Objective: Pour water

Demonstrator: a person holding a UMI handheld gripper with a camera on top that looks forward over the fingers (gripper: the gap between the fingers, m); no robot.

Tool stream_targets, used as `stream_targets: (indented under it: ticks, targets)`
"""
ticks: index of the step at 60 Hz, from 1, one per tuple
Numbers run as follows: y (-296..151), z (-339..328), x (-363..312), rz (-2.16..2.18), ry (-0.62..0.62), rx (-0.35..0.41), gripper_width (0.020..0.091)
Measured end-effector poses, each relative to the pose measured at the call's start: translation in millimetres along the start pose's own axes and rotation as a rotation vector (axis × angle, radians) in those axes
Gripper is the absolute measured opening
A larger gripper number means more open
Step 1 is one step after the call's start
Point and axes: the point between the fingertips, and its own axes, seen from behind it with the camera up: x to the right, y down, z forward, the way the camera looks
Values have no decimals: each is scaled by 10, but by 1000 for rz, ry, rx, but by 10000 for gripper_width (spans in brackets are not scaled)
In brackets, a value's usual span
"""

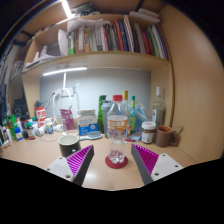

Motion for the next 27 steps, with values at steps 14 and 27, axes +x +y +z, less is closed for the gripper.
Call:
stream_targets:
  ticks: [14, 27]
  targets:
    - [117, -1394, -453, -12, 10, 12, 839]
    - [131, -2230, -824, -27, -21, 49, 840]
